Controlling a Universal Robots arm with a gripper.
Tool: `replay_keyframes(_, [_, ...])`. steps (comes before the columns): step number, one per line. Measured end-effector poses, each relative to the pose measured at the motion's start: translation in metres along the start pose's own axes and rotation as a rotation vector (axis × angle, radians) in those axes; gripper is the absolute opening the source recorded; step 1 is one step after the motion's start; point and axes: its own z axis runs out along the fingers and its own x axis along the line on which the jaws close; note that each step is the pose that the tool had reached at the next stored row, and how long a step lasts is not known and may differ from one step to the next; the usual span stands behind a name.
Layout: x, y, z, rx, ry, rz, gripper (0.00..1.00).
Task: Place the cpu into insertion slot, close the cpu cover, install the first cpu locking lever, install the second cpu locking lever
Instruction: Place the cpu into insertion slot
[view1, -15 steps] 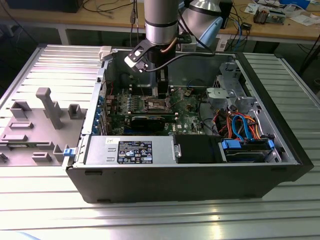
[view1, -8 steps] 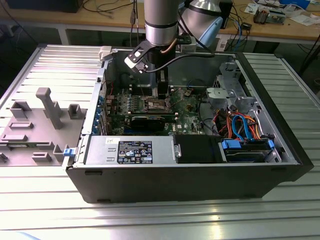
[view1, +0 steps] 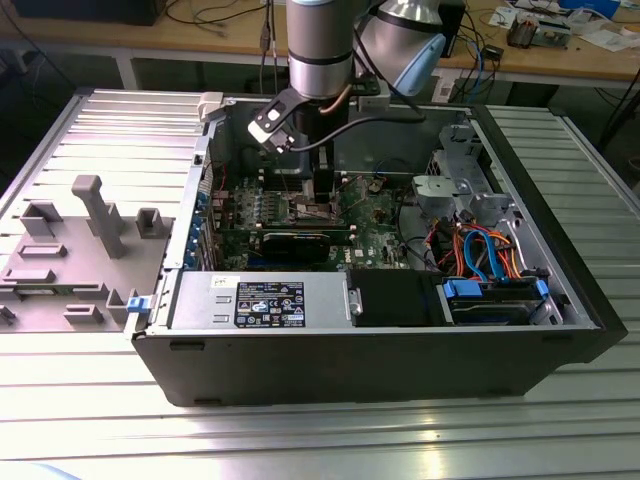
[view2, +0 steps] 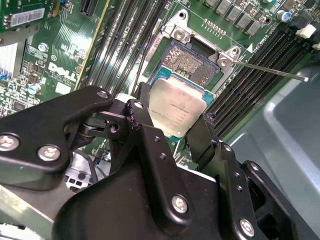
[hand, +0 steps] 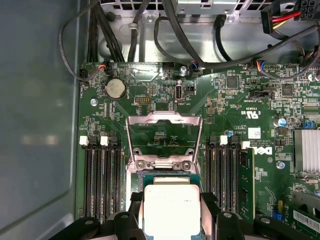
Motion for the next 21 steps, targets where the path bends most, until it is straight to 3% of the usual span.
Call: replay_keyframes(21, [0.0000,-0.0003,0.0041,0.0000,0.0000,0.000,0.54])
